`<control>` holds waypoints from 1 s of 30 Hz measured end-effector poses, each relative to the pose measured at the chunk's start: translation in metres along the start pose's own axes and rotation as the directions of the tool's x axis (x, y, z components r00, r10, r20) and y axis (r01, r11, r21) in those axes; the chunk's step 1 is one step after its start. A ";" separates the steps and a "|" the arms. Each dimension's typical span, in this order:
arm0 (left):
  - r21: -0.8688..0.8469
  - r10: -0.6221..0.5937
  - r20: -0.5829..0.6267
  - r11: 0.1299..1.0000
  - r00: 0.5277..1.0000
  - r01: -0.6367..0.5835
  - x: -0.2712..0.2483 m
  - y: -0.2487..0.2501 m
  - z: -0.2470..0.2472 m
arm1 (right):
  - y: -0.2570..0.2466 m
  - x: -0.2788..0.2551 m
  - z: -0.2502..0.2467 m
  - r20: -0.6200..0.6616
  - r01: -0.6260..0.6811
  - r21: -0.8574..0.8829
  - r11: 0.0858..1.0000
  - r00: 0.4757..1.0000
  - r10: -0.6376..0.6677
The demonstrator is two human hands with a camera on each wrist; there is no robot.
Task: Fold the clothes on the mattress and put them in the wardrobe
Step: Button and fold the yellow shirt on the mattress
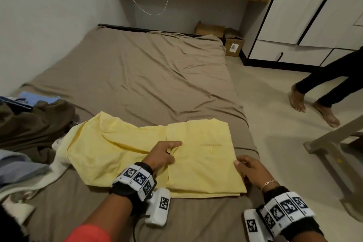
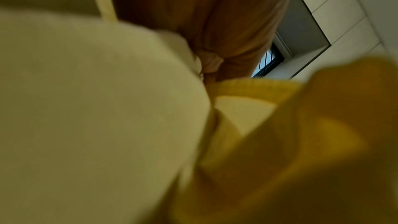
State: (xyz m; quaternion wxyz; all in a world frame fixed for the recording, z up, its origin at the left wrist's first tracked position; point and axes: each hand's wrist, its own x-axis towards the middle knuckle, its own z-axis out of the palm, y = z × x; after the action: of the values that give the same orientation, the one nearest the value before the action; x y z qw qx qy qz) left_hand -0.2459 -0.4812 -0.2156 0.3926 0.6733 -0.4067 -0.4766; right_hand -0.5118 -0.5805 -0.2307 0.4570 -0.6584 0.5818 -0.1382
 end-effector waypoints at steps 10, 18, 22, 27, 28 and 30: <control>0.366 0.003 -0.015 0.931 1.000 0.003 -0.005 0.002 -0.008 | -0.016 0.009 0.009 0.009 -0.014 0.198 0.980 1.000 0.012; 0.378 0.059 -0.094 0.926 0.994 -0.019 -0.015 0.005 -0.014 | -0.029 0.017 0.012 0.191 -0.059 0.327 0.943 0.982 -0.005; 0.458 0.048 -0.099 0.889 0.994 0.003 -0.018 -0.002 -0.023 | -0.025 0.009 0.012 0.221 -0.139 0.453 0.880 0.974 0.040; 0.493 0.045 -0.099 0.870 0.994 0.010 -0.018 -0.008 -0.015 | -0.035 0.005 0.017 0.251 -0.166 0.443 0.881 0.966 0.056; 0.473 0.073 -0.103 0.881 0.992 -0.016 -0.017 -0.006 -0.016 | -0.036 0.008 0.019 0.259 -0.145 0.390 0.909 0.965 0.043; 0.421 0.120 -0.097 0.905 0.988 -0.069 -0.016 -0.001 -0.015 | -0.042 0.007 0.018 0.219 -0.120 0.326 0.938 0.975 0.049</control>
State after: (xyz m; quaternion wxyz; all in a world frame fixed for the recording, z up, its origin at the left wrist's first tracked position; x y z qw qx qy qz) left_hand -0.2345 -0.4642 -0.2075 0.2868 0.7484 -0.5066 -0.3177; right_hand -0.4700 -0.5826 -0.2109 0.6267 -0.5553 0.5266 -0.1466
